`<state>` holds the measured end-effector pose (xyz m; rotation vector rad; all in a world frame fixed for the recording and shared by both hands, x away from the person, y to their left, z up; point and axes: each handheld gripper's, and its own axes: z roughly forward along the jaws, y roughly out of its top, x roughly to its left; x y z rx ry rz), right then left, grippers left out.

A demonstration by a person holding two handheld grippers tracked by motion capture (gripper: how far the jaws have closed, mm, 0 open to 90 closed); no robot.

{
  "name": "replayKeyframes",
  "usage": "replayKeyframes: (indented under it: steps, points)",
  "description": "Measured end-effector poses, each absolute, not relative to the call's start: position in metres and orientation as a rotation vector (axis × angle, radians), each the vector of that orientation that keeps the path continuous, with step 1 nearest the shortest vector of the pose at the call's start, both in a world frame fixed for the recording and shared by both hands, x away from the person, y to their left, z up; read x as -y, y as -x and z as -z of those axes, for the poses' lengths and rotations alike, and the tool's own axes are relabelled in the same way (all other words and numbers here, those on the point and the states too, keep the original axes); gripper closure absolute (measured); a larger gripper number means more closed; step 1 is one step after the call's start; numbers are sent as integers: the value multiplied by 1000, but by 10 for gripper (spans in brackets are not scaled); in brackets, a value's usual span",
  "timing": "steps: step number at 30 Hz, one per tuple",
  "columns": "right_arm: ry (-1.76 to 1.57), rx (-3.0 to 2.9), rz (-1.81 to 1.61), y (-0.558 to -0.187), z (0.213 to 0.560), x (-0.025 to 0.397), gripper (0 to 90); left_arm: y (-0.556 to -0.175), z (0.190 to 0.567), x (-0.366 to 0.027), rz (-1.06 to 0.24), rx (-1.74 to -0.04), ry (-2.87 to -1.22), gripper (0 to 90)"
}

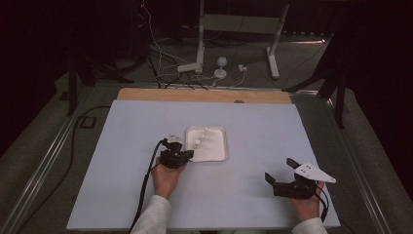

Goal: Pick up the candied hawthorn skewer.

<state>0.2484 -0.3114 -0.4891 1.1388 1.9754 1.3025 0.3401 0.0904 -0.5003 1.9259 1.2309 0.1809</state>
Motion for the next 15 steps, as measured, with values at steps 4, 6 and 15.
replayKeyframes:
  steps: [4,6,15]
  points:
    - [-1149,-1969,-1312,-248,489,313,0,-334,497,-95,-195,-1223,-1910,897]
    - [-1152,-1968,-1310,-247,488,313,0,-332,495,-98,-198,-1216,-1902,897]
    - [-1147,-1975,-1306,-247,489,309,0,-322,490,-112,-205,-1175,-1872,896]
